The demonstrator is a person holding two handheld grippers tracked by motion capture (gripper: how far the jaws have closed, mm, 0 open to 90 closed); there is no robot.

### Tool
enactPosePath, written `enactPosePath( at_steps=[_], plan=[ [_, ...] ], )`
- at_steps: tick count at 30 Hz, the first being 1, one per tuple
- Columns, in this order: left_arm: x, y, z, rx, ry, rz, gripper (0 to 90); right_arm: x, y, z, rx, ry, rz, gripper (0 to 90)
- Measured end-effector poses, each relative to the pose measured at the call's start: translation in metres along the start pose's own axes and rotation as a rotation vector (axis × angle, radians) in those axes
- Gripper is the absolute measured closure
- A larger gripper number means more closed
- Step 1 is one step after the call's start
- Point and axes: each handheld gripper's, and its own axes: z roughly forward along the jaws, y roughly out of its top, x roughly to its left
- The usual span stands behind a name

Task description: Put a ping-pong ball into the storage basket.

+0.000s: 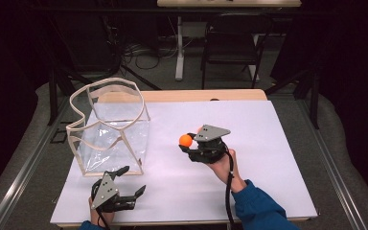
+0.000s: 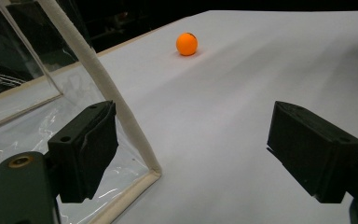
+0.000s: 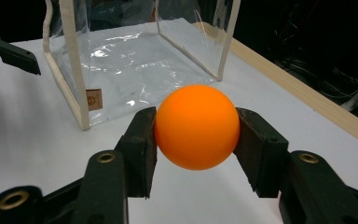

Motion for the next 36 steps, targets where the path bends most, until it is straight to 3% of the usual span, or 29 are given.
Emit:
enactPosePath(
  at_steps=[36],
  plan=[
    [0.001, 0.0, 0.0, -0.004, -0.001, -0.003, 15.9, -0.01, 0.031, 0.0, 0.0, -0.007, -0.036, 51.0]
  ],
)
